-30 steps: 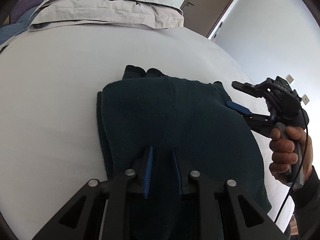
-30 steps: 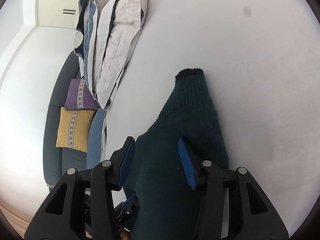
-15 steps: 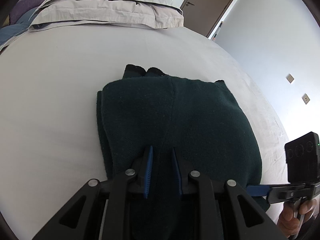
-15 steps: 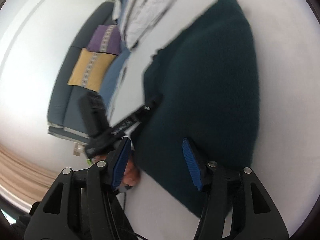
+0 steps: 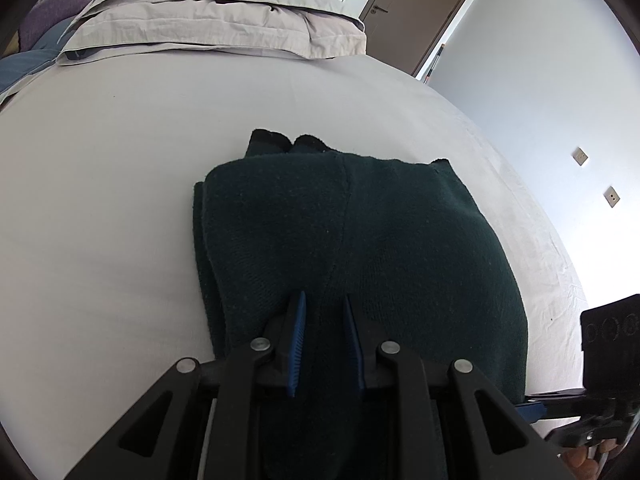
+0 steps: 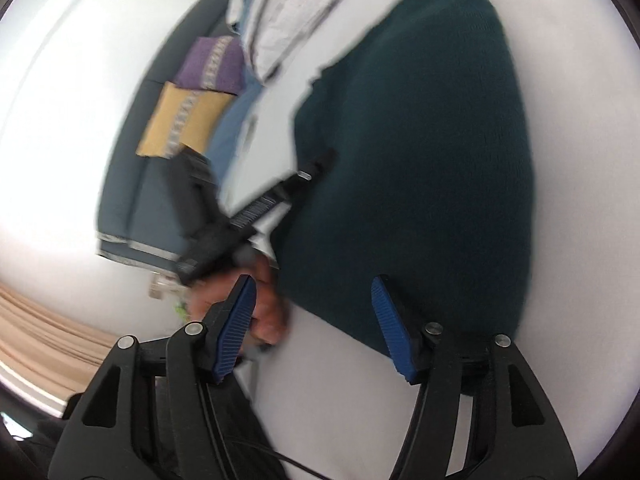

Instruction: Fold small clothes

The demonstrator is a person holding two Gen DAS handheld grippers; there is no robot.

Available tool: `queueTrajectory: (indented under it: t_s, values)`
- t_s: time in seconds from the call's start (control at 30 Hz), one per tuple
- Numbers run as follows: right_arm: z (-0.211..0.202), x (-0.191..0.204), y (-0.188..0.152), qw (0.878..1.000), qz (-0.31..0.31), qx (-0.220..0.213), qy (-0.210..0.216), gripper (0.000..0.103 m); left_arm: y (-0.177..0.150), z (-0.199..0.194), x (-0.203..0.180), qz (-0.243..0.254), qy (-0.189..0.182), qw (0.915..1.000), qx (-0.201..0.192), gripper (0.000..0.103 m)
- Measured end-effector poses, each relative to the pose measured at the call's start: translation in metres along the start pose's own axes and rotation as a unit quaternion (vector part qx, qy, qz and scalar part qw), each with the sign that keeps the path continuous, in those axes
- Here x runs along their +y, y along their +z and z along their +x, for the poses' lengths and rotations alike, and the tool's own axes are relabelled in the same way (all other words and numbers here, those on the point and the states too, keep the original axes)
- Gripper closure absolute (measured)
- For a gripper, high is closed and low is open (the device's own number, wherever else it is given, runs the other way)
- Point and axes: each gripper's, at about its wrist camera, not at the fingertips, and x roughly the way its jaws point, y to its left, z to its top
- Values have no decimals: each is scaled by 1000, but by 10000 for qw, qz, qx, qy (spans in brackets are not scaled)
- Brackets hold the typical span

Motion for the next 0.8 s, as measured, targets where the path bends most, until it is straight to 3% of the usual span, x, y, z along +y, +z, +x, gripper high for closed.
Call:
queueTrajectory:
  t_s: [0.07, 0.13, 0.23, 0.27, 0.33, 0.4, 0.53, 0.63, 0.8]
  values:
    - [-4, -7, -1, 9996, 107, -134, 230, 45, 1, 0, 0, 0, 3, 10000, 3, 79]
    - [-13, -2, 1, 9996, 209, -125, 175, 44, 3, -4, 2, -114, -82, 9999, 23, 80]
    - [-39, 9, 6, 9989, 3, -448, 137, 42, 9, -22, 10, -472, -240, 9985, 127, 76]
    - [-51, 11, 9, 9982, -70, -585, 88, 40, 11, -37, 14, -640, -268, 9976, 17, 71]
    - [-70, 8, 18, 9966, -86, -818, -61, 34, 14, -64, 17, -756, -303, 9960, -379, 40]
    - [-83, -1, 29, 9949, 53, -988, -213, 30, 18, -79, 24, -804, -228, 9949, -556, 32]
    - [-97, -35, 52, 9923, 512, -1041, -433, 25, 21, -53, 45, -1063, -380, 9936, 89, 32]
    - [-85, -57, 59, 9911, 819, -912, -516, 25, 11, -27, 63, -1580, -769, 9830, 525, 33]
    - [-65, -68, 66, 9932, 844, -662, -451, 25, 13, -11, 70, -1767, -1167, 9739, 818, 33]
